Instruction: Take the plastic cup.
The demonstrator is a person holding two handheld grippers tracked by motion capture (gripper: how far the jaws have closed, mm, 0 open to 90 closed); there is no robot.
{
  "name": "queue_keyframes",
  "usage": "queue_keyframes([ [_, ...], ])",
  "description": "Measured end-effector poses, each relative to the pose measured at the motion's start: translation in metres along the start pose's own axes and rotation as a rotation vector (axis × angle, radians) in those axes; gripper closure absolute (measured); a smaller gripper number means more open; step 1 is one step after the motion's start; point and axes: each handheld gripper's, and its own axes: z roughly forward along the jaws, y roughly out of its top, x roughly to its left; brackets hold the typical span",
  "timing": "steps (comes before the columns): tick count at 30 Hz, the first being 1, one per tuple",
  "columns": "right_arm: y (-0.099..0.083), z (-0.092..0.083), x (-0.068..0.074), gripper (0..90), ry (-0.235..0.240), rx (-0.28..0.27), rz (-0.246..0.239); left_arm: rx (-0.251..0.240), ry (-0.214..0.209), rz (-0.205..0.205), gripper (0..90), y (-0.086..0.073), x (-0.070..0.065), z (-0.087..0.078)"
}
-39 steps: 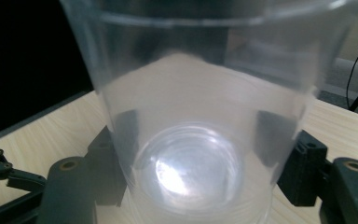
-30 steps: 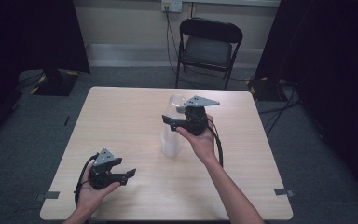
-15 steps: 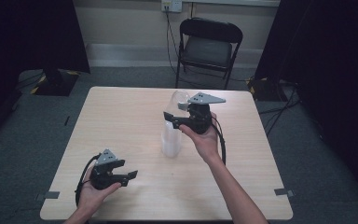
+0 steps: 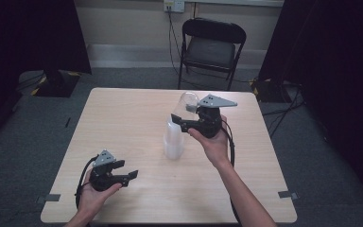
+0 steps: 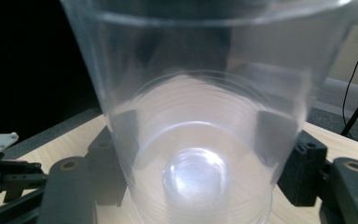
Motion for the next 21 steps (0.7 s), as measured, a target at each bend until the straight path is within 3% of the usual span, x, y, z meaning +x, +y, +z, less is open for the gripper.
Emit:
queue_keyframes([
  [7,-0.007,-0.010,-0.001,30.6,-0.011,0.005,-0.004,-0.008,0.002,0.018,27.3,0.000,-0.001,-0.001],
  [15,-0.019,-0.017,0.002,30.6,0.006,0.013,0.004,-0.014,-0.013,0.009,25.6,0.005,-0.003,0.000],
  [21,-0.031,-0.021,0.007,30.6,0.036,0.026,0.023,-0.032,-0.002,0.040,27.5,0.012,-0.011,-0.001],
])
